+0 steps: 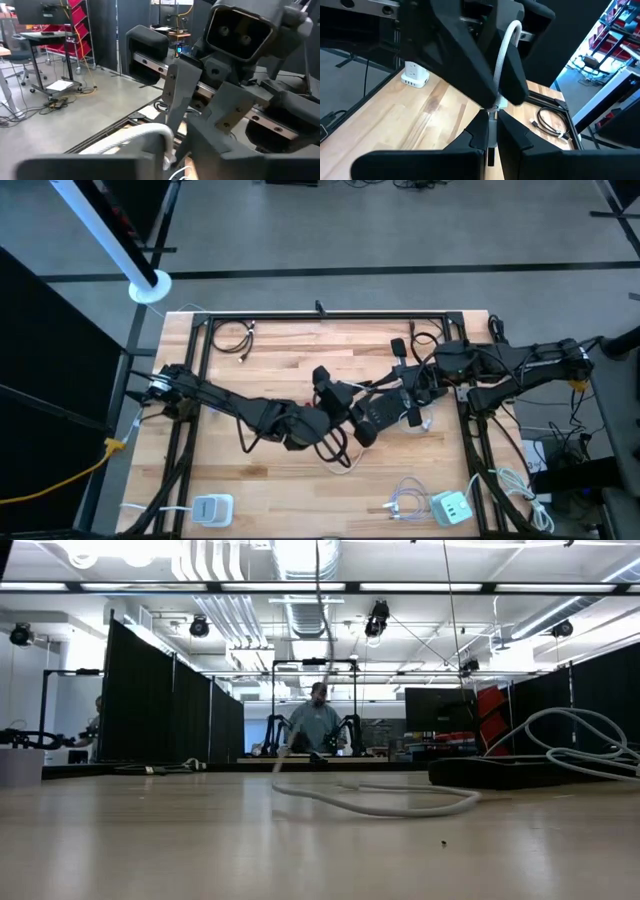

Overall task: Plug in charger cables
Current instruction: Insert the top left white charger cable into the black outlet extension

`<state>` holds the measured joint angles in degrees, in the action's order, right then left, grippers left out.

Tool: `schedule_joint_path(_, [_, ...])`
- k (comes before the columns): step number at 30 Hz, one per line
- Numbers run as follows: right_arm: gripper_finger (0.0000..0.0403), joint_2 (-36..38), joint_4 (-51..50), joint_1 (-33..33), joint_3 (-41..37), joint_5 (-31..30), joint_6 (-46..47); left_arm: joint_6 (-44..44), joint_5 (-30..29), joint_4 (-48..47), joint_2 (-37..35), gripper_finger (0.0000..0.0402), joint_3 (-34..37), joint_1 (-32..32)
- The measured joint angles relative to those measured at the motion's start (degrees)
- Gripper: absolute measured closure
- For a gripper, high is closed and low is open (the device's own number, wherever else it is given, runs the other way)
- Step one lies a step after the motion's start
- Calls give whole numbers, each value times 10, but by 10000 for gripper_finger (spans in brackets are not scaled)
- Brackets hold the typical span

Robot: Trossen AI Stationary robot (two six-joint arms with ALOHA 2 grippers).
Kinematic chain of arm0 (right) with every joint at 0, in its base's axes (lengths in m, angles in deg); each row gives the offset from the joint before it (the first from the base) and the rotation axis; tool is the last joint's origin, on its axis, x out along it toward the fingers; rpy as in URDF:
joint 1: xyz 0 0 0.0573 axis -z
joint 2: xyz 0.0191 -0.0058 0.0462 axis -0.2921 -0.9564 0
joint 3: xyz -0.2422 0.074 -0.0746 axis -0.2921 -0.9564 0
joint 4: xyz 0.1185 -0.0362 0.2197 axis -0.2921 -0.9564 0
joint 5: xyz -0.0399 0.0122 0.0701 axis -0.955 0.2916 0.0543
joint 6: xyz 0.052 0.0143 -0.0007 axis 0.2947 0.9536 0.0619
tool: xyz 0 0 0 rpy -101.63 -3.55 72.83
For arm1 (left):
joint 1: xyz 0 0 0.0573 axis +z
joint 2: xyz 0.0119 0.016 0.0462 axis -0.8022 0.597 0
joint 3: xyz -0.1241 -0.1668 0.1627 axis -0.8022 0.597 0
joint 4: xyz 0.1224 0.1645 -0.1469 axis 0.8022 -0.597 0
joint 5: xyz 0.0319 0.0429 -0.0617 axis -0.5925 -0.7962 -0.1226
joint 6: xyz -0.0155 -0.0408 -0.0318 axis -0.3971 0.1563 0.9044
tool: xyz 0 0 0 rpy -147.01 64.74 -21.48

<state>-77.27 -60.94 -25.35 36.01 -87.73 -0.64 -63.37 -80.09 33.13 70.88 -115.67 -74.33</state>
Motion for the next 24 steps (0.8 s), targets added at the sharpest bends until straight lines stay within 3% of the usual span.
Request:
schedule_joint_path(9, [391, 0, 2, 0, 0, 1, 4, -9, 2, 6, -3, 401, -8, 0])
schedule_joint_path(17, [305, -13, -19, 0, -1, -2, 13, -2, 12, 11, -6, 401, -10, 2])
schedule_joint_path(24, [286, -7, -40, 0, 0, 0, 13, 1, 5, -10, -7, 401, -10, 0])
